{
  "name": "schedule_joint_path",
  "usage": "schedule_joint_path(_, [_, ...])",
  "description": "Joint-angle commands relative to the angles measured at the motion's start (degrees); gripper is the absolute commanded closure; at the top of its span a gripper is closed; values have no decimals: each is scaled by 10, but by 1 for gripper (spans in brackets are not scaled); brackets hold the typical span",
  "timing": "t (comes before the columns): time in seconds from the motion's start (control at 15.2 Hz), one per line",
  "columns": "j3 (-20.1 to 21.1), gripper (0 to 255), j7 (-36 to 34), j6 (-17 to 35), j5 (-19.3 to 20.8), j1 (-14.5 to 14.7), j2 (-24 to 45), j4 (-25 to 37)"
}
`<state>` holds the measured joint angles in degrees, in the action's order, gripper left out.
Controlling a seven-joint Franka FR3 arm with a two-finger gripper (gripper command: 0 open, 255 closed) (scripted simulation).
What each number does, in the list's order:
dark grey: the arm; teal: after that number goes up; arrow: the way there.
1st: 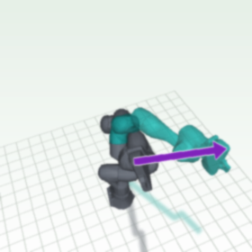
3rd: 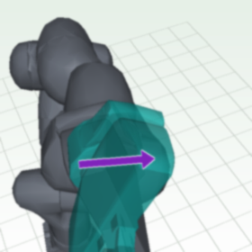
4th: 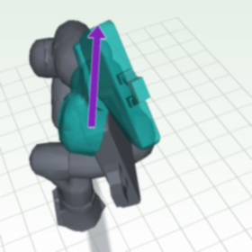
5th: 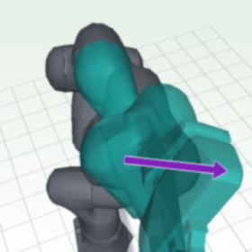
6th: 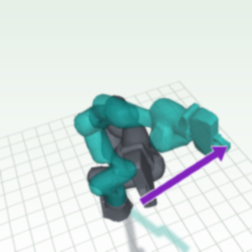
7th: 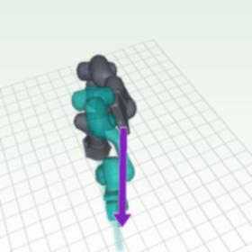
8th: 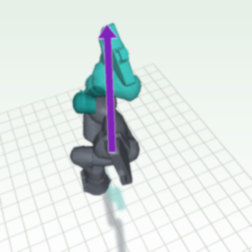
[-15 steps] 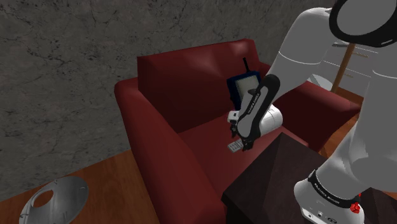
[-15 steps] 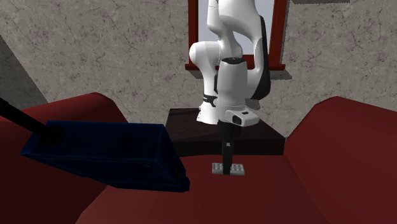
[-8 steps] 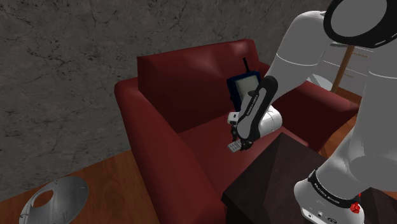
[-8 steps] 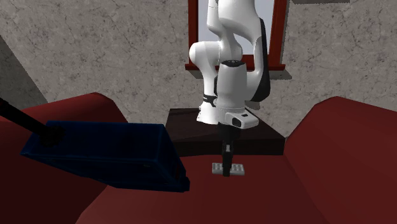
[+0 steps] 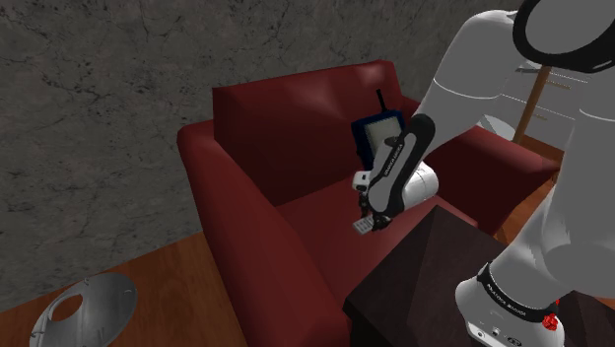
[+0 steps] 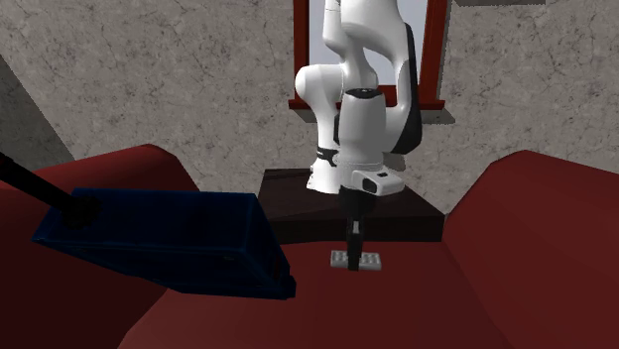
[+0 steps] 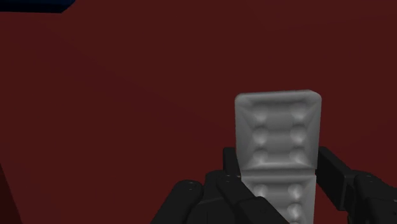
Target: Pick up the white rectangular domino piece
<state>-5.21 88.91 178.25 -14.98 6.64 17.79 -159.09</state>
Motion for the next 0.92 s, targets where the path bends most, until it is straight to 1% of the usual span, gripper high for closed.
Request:
schedule_joint_path(0.0, [-22, 255, -6, -17, 7, 20, -23, -6])
schedule_joint_path(0.26, [-81, 255, -33, -54, 42, 70, -70, -19])
schedule_joint_path(0.53, [-137, 255, -79, -92, 106, 111, -119, -28])
schedule_joint_path(0.73, [-162, 255, -118, -123, 161, 121, -157, -33])
schedule_joint_path(0.86, [-160, 255, -120, -125, 163, 119, -159, -33])
